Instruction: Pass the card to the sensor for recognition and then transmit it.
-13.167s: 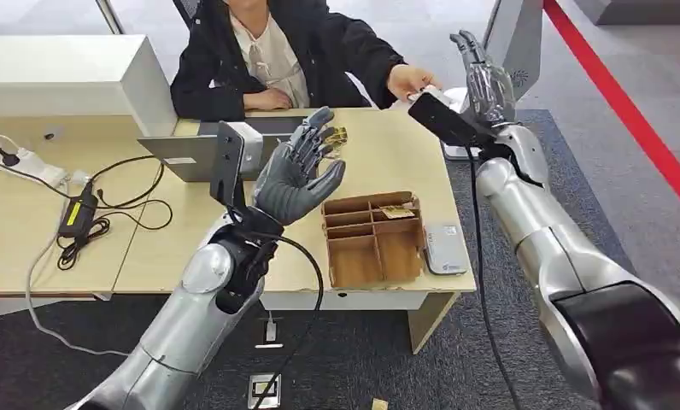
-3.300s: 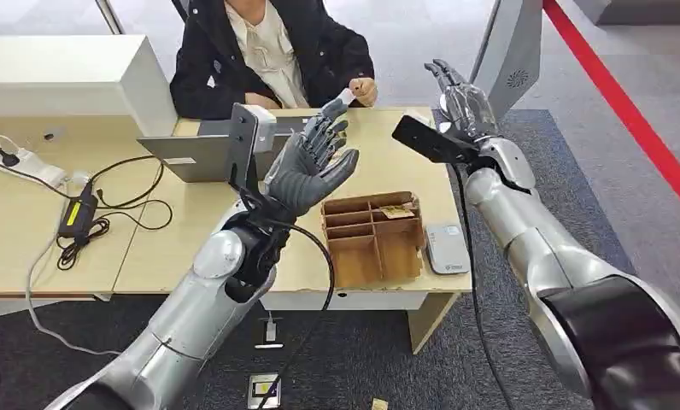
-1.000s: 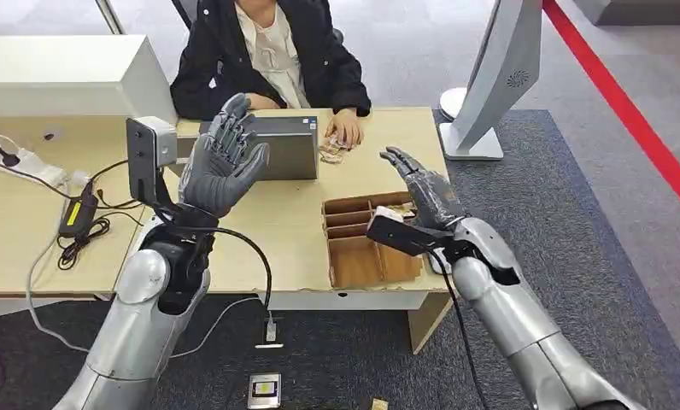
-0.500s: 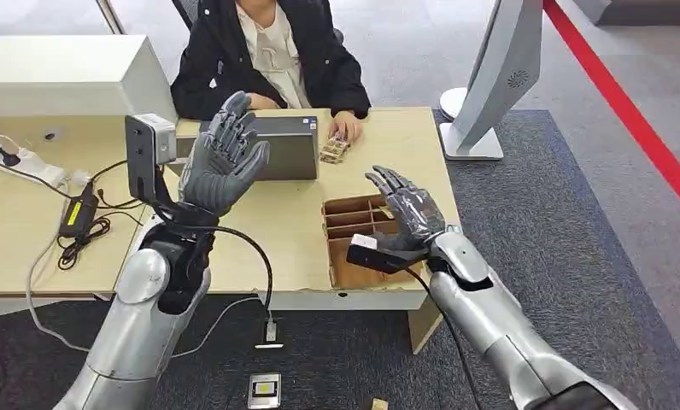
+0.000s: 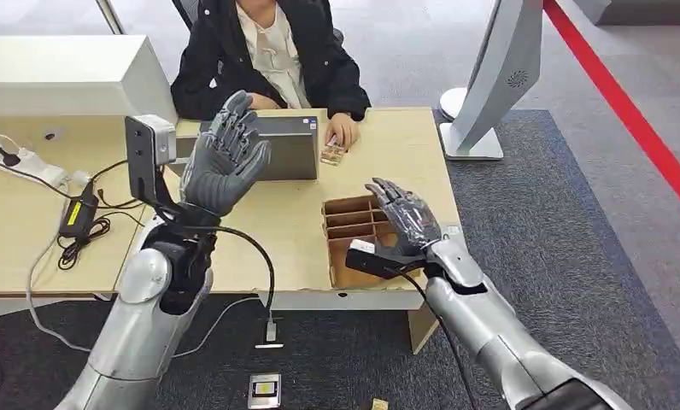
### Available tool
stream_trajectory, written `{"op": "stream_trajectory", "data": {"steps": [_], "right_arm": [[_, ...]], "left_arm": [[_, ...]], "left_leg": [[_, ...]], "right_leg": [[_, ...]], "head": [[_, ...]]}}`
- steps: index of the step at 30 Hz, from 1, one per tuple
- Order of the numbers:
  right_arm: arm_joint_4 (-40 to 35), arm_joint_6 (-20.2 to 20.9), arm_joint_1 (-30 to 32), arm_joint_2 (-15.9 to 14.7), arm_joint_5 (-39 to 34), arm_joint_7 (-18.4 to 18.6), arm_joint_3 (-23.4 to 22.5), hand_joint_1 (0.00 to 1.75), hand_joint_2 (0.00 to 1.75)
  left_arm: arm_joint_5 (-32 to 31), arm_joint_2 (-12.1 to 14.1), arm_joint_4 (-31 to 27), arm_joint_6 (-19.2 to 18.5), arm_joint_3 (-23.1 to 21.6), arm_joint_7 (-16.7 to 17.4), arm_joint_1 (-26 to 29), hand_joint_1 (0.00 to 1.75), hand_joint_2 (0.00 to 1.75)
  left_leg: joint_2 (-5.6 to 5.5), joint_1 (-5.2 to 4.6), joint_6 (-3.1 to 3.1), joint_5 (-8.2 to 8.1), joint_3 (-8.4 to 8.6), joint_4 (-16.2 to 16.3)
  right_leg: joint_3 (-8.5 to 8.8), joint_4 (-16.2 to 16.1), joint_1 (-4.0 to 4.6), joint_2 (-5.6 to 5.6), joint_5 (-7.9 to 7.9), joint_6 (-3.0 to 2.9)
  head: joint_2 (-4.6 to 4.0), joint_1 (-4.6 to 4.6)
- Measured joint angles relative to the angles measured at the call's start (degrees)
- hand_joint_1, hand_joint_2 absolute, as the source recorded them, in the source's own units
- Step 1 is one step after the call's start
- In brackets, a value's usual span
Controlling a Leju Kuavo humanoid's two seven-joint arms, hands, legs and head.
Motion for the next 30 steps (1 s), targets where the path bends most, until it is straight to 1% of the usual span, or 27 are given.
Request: {"op": "stream_trajectory", "data": {"steps": [4,9,14,23,30], "right_arm": [[0.8,-3.0,-0.3,-0.3,0.6,0.7,0.0,0.00,1.75],[1.6,-4.2,-0.9,-1.3,-0.4,0.7,-0.2,0.00,1.75],[2.3,-5.3,-1.1,-2.1,-1.0,0.3,-1.0,0.00,1.75],[3.3,-5.9,-2.4,-3.6,-1.8,0.1,-1.8,0.00,1.75],[4.2,-5.9,-2.7,-4.0,-2.0,-0.6,-2.2,0.00,1.75]], "left_arm": [[0.3,-0.2,0.0,0.0,-0.1,0.0,-0.1,0.00,1.75],[0.5,-0.3,0.0,-0.2,-0.1,0.0,-0.1,0.00,1.75],[0.6,-0.7,0.7,0.0,-0.2,-1.0,-0.4,0.00,1.75],[0.9,-1.1,1.1,0.5,-0.4,-1.2,-0.9,0.00,1.75],[1.0,-1.4,1.9,0.7,-0.5,-2.1,-0.9,0.00,1.75]], "left_leg": [[0.01,0.00,0.00,0.00,0.01,0.0],[0.02,0.00,0.00,0.00,0.02,0.0],[0.01,0.00,0.00,0.00,0.03,0.0],[0.02,-0.01,0.00,0.00,0.03,0.0],[0.02,-0.01,0.00,0.00,0.03,0.0]], "right_leg": [[0.00,0.0,0.00,0.01,0.00,0.00],[0.00,0.0,0.00,0.01,0.01,0.00],[0.00,0.0,0.00,0.02,0.01,0.00],[0.00,0.0,-0.01,0.04,0.01,0.00],[0.00,0.0,-0.01,0.05,0.01,0.00]], "head": [[0.00,0.00],[0.00,0.00],[0.00,0.00],[0.00,0.00],[0.00,0.00]]}}
